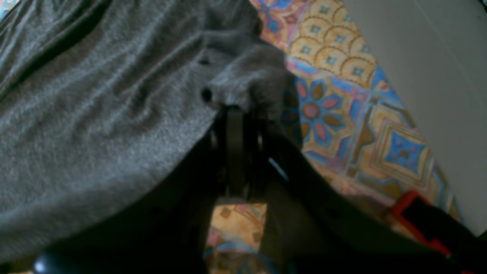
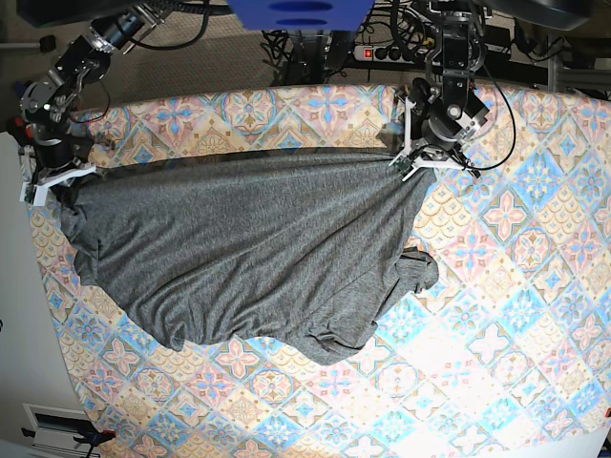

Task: Layout the t-shirt on the table in an organized manner, then fold the t-shirt properly
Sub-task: 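Drag the held shirt edge across the cloth with both grippers to smooth it, then lower the held shirt edge onto the cloth with both grippers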

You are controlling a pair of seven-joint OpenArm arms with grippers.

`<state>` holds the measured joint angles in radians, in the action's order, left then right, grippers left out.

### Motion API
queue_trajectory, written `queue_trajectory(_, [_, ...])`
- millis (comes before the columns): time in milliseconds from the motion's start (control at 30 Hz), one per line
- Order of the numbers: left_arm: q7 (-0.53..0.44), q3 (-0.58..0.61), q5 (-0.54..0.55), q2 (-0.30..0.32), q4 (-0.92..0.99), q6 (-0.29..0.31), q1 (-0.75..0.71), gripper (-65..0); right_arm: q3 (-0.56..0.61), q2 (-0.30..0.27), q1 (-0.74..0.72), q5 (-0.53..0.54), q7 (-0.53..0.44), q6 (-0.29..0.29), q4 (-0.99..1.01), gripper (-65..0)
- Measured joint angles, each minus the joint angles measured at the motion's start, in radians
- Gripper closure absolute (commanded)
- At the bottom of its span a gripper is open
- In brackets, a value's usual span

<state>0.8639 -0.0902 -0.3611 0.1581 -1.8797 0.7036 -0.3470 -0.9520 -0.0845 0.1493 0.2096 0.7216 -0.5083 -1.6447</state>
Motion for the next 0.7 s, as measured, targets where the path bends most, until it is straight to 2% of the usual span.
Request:
queue_trajectory(133, [0.003,-0.001,-0.001,0.001,-0.022,0.000,-0.024,0.0,-0.061,0.043,0.037,-0.005,0.018,-0.007,-0.031,0.0])
queue_trajectory(267, [0.009,0.001,0.009,0.022,-0.046,0.005,-0.045,0.0,-0.074,0.038,0.028,0.001,0.003,-0.008,-0.044,0.0])
queue_trajectory(367, [0.014,0.002,0.005,0.018,-0.044,0.005,0.006,0.0,-0.071,0.043,0.016,0.005,-0.004,-0.008,0.027,0.0])
queue_trajectory(533, [0.019,-0.003,-0.010,-0.036,0.023,0.000,0.100,0.0,-0.078,0.049,-0.019,-0.021,0.023,0.004,0.147,0.0])
queue_trajectory(700, [0.023,0.007,-0.011,-0.069,0.049,-0.001,0.127,0.0,-0.066,0.040,-0.108,0.003,-0.015,-0.010,0.139,0.0])
